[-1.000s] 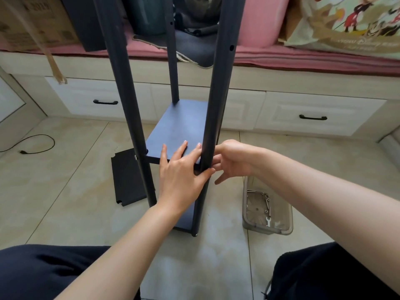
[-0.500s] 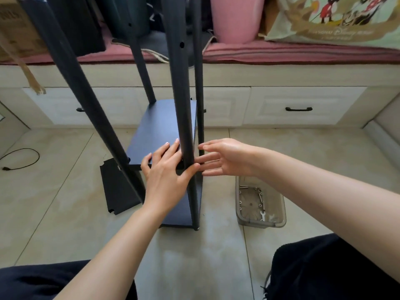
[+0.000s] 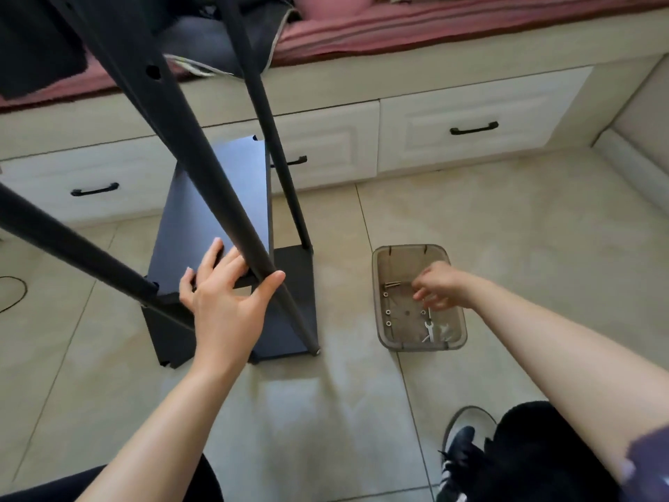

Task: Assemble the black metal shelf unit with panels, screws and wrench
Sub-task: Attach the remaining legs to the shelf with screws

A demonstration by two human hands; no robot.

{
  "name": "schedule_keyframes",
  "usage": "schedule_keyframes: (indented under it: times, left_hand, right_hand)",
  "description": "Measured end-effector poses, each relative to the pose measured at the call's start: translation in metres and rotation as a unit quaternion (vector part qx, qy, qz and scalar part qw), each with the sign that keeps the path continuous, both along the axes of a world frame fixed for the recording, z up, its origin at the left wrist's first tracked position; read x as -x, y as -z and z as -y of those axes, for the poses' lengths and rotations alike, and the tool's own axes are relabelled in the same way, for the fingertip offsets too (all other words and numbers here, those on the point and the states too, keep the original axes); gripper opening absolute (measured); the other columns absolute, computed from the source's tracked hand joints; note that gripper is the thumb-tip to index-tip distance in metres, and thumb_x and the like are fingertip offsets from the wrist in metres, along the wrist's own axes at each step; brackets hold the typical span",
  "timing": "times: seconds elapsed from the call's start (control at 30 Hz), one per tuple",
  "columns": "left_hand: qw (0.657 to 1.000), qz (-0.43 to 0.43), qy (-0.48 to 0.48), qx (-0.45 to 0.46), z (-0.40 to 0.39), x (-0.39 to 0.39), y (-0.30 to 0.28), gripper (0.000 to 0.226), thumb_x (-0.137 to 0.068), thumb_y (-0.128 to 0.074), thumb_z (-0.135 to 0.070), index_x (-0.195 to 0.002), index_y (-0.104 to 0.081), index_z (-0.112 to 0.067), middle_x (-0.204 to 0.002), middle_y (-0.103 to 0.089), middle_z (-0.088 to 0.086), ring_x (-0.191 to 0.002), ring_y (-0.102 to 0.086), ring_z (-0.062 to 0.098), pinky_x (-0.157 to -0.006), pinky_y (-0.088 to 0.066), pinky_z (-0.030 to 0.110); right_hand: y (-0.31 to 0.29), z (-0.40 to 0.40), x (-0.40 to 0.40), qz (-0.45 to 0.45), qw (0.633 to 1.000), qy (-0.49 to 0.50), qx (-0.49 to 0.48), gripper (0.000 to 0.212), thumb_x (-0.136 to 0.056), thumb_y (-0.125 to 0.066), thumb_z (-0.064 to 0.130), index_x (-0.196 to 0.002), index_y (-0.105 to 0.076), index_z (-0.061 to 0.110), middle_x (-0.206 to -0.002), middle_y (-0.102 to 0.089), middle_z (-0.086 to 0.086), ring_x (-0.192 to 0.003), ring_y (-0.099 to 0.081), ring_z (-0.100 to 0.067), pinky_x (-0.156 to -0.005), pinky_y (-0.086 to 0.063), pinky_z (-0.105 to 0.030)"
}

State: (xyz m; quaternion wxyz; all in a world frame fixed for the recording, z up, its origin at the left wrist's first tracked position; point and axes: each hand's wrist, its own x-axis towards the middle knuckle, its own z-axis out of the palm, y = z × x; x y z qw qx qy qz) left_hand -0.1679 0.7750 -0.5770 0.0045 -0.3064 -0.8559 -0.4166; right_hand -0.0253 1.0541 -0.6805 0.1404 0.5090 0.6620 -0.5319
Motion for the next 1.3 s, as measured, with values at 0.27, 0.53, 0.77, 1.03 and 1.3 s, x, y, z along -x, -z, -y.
schedule_keyframes:
  times: [0.27,0.53,0.77,1.03,1.3]
  left_hand:
    - [1.000,0.021,-0.001,0.005,-0.005,-0.003,-0.005,0.031,-0.080,-0.079,-0.033,-0.096,-0.062,-0.053,-0.117,-0.047,-0.057,-0.143,-0.039,0.003,-0.123,-0.003,0.037]
    - [1.000,0.014,-0.008,0.004,-0.015,-0.005,-0.001,0.035,-0.071,-0.069,-0.048,-0.105,-0.072,-0.038,-0.137,-0.059,-0.023,-0.108,-0.051,-0.024,-0.124,-0.008,0.040]
    - [1.000,0.001,-0.027,0.012,-0.017,-0.005,-0.002,0.031,-0.075,-0.080,-0.033,-0.098,-0.067,-0.049,-0.131,-0.060,-0.029,-0.128,-0.046,-0.013,-0.124,-0.014,0.043]
    - [1.000,0.022,-0.010,0.005,-0.013,0.002,-0.003,0.032,-0.078,-0.083,-0.025,-0.099,-0.071,-0.046,-0.133,-0.062,-0.024,-0.125,-0.046,-0.018,-0.120,-0.008,0.029]
    - [0.990,0.116,-0.047,-0.066,0.002,0.011,-0.010,0.034,-0.077,-0.085,-0.027,-0.088,-0.071,-0.056,-0.136,-0.060,-0.025,-0.129,-0.054,0.002,-0.125,-0.010,0.045]
  right_hand:
    - [0.092,0.012,0.013,0.041,0.994,-0.079,-0.057,0.014,-0.093,-0.054,0.003,-0.088,-0.067,0.003,-0.092,-0.067,-0.020,-0.074,-0.059,-0.027,-0.063,-0.051,-0.035]
    - [0.148,0.026,0.026,0.074,0.978,-0.147,-0.130,0.021,-0.091,-0.060,0.012,-0.108,-0.066,0.002,-0.117,-0.066,-0.019,-0.110,-0.062,-0.033,-0.084,-0.046,-0.029]
    - [0.170,0.025,0.036,0.093,0.966,-0.167,-0.174,0.022,-0.094,-0.056,0.008,-0.115,-0.058,0.004,-0.122,-0.061,-0.020,-0.112,-0.060,-0.034,-0.088,-0.046,-0.031]
    - [0.139,0.012,0.037,0.088,0.957,-0.175,-0.213,0.021,-0.091,-0.053,0.004,-0.107,-0.065,-0.002,-0.114,-0.066,-0.024,-0.109,-0.063,-0.036,-0.085,-0.049,-0.032]
    - [0.047,0.009,0.031,0.008,0.950,-0.162,-0.268,0.018,-0.090,-0.058,0.006,-0.104,-0.068,0.001,-0.110,-0.068,-0.018,-0.106,-0.062,-0.034,-0.086,-0.050,-0.032]
